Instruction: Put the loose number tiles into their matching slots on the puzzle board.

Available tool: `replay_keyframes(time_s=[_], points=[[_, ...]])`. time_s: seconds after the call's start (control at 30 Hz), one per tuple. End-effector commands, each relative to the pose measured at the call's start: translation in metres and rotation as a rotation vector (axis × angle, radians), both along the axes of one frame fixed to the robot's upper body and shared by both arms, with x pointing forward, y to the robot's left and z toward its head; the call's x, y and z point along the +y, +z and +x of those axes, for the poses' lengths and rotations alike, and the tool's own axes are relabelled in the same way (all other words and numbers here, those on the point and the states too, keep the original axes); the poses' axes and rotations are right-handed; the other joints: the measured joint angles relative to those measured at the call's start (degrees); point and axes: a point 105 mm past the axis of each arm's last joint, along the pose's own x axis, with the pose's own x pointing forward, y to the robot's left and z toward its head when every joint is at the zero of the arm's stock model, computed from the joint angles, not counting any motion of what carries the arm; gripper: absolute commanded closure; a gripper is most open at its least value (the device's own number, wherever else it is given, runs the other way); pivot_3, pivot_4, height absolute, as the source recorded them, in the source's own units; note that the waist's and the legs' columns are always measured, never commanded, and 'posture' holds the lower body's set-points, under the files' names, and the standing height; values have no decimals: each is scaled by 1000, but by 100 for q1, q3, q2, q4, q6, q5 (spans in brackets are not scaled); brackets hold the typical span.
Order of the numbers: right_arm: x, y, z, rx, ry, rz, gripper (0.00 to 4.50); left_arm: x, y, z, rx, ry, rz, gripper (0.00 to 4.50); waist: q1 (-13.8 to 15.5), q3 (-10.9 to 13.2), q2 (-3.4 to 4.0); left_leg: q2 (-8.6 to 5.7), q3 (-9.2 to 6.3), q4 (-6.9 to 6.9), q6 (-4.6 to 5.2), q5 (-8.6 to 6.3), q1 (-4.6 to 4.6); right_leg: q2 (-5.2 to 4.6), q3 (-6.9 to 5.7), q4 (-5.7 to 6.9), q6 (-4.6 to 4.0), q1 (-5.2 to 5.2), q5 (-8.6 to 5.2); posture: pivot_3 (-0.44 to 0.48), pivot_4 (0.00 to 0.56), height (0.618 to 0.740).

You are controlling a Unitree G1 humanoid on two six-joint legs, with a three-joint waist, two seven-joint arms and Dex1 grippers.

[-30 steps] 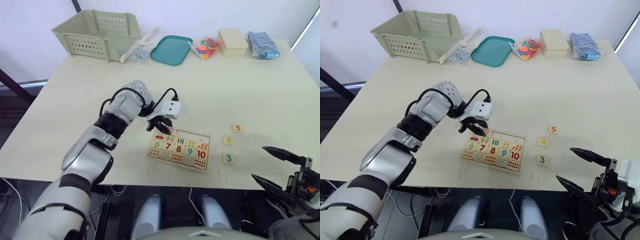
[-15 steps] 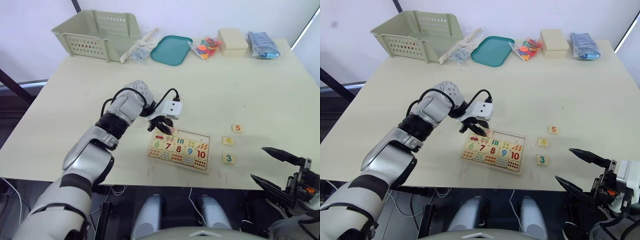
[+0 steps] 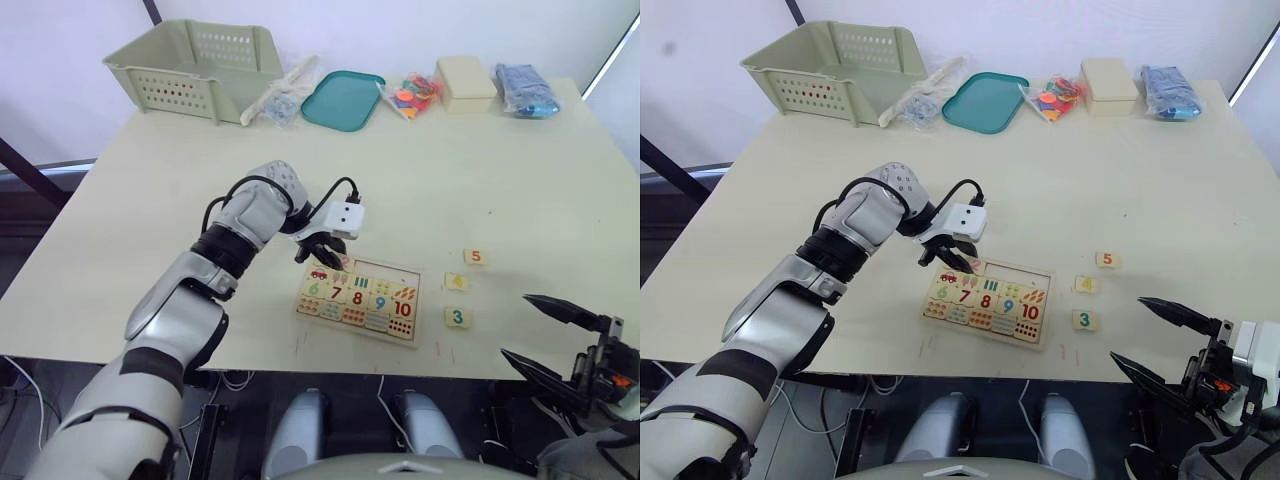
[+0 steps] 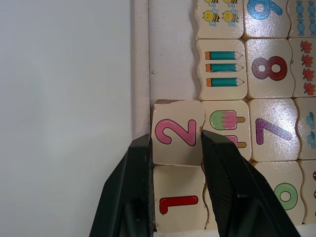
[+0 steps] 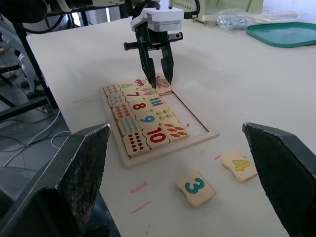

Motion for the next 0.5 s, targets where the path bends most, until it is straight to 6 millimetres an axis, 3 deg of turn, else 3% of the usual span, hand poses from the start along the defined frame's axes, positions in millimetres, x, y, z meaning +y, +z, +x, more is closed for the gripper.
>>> replay_keyframes(time_s=[0.03,0.33,0.37,0.5], points=[[4,8,-3,-40,13,-7,0,-4,13,1,-32,-21,-9,3567,0,0,0,0,0,0,0,0,0,0,0,0,0,0,0,0,150,740],[4,8,-2,-38,14,-7,0,-5,14,2,-35,-23,-17,3567,0,0,0,0,0,0,0,0,0,0,0,0,0,0,0,0,150,740],[4,8,-2,-38,14,-6,0,-5,15,2,-37,-22,-19,2551,0,0,0,0,0,0,0,0,0,0,0,0,0,0,0,0,150,740],[4,7,-2,-37,16,-5,0,-5,16,3,-45,-17,-25,2551,0,0,0,0,0,0,0,0,0,0,0,0,0,0,0,0,150,740]])
